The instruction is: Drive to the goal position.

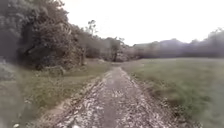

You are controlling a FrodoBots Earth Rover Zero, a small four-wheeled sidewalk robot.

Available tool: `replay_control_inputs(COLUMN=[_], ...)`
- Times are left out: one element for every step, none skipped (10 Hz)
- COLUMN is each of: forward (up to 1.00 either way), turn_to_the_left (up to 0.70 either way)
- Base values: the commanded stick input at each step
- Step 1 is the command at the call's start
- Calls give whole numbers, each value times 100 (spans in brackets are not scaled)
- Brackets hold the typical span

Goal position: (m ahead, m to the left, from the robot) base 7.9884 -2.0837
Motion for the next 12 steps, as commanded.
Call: replay_control_inputs(forward=[70, 70, 70, 70, 70, 70, 70, 70, 70, 70, 70, 70], turn_to_the_left=[0, 0, 0, 0, 0, 0, 0, 0, 0, 0, 0, 0])
